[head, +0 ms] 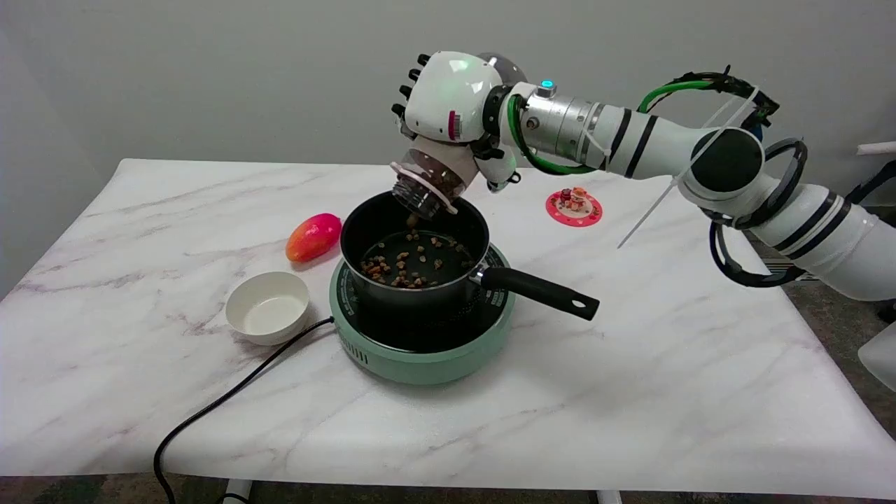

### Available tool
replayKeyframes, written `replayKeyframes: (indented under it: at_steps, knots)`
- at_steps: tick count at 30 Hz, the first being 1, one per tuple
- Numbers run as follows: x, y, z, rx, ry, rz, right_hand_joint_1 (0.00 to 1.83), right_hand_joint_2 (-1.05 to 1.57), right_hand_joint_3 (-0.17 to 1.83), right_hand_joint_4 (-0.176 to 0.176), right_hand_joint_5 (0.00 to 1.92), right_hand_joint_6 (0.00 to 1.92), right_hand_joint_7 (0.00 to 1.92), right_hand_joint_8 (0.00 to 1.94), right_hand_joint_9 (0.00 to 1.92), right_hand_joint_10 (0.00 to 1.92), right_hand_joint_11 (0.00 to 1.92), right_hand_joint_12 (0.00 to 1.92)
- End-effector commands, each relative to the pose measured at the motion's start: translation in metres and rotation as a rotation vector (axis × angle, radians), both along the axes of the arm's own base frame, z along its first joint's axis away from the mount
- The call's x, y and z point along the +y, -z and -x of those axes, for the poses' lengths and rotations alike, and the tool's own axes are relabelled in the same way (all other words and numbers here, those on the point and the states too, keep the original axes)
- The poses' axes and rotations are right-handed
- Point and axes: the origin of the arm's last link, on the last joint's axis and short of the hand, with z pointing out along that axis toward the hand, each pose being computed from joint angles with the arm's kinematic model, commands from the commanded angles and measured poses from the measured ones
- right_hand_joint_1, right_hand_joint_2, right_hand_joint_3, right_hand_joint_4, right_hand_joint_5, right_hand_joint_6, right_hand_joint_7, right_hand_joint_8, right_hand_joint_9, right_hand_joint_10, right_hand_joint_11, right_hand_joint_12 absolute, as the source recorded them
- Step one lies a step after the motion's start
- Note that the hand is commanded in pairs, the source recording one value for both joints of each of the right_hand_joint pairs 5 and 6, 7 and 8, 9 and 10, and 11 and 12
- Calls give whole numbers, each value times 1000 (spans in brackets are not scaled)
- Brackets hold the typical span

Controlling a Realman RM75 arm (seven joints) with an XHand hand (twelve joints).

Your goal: Place the bottle onto the table.

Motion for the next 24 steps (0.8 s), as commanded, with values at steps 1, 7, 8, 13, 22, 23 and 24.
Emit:
replayKeyframes:
  at_steps: [1,7,8,13,22,23,24]
  knots:
    - [-13,-50,11,-596,253,168,1517,968,634,0,1920,1920,1920,1920,1377,1377,1223,1223]
    - [-7,-87,25,-943,385,226,1530,934,655,0,1920,1920,1920,1920,1358,1358,1217,1217]
    - [-6,-93,27,-970,389,236,1534,923,662,0,1920,1920,1920,1920,1354,1354,1215,1215]
    - [13,-139,47,-1139,406,339,1550,876,683,0,1920,1920,1920,1920,1344,1344,1211,1211]
    - [77,-249,90,-1621,398,450,1555,858,718,0,1920,1920,1920,1920,1347,1347,1208,1208]
    - [83,-254,92,-1645,390,435,1556,851,729,0,1920,1920,1920,1920,1349,1349,1208,1208]
    - [93,-264,100,-1677,382,428,1555,854,731,0,1920,1920,1920,1920,1354,1354,1208,1208]
